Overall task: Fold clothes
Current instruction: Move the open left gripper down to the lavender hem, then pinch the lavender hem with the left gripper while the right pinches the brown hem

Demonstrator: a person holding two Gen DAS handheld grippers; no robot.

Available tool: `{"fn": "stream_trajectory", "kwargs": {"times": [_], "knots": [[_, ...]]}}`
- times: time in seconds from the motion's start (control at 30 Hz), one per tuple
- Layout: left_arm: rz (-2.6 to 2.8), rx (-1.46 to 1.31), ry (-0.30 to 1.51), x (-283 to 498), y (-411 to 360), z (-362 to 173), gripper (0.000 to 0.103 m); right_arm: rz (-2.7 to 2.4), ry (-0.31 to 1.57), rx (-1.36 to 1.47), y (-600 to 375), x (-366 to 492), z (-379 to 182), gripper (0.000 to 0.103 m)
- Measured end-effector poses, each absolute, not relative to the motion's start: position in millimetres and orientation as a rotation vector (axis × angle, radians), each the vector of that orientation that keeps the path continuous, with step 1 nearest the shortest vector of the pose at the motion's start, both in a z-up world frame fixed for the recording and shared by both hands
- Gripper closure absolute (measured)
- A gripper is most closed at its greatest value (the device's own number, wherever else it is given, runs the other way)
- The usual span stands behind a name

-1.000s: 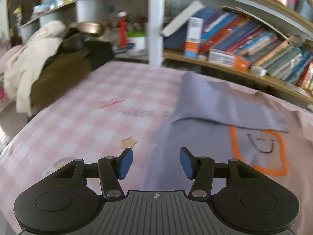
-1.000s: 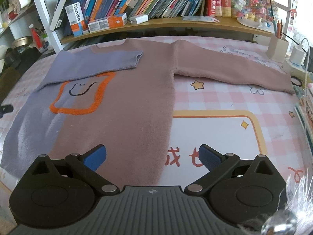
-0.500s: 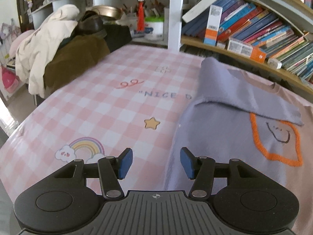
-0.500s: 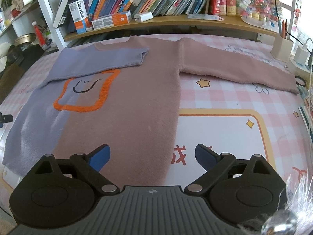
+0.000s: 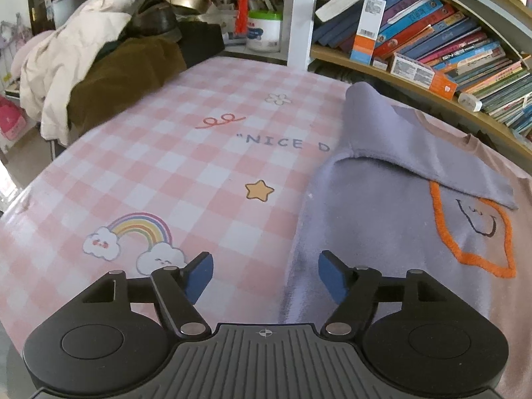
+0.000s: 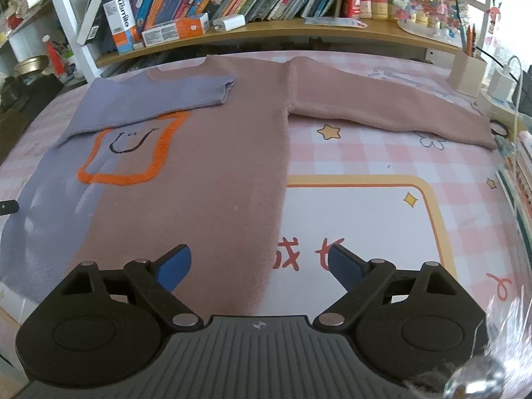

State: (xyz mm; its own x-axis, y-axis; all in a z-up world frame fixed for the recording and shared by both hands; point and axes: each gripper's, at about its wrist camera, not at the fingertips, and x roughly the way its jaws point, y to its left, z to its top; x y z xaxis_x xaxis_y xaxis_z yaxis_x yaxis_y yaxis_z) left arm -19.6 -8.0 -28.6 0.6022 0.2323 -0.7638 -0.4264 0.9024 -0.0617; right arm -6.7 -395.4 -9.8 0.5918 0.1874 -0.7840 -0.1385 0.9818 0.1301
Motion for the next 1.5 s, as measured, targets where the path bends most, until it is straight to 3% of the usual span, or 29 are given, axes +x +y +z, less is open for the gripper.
{"fn": "stream_trajectory", "kwargs": {"times": [0.23, 0.37, 0.7, 1.07, 1.13, 1.4, 1.47, 1.5], "knots": [[0.335, -0.203, 0.872, -18, -7, -30, 0.028, 0.158, 0.934, 0.099, -389, -9, -11, 0.013], [0.326, -0.209, 0.874, -23, 0, -28, 0.017, 0.111, 0.956, 0.137, -385, -12, -13, 0.013], [0.224, -0.242, 0.893, -25, 9, -33, 0.017, 0.031, 0.976, 0.190, -372, -28, -13, 0.014], [0.147, -0.227, 0.883, -23, 8, -35, 0.019, -0.048, 0.985, 0.227, -371, -38, -17, 0.033], [0.126, -0.236, 0.877, -22, 7, -34, 0.025, -0.055, 0.980, 0.237, -371, -40, -16, 0.041], [0.078, -0.244, 0.864, -16, 4, -33, 0.080, -0.047, 0.974, 0.238, -369, -41, -15, 0.064], [0.079, -0.252, 0.866, -14, 6, -34, 0.096, -0.047, 0.971, 0.238, -369, -41, -15, 0.074], [0.082, -0.256, 0.865, -14, 7, -34, 0.098, -0.047, 0.970, 0.238, -369, -41, -15, 0.081]]}}
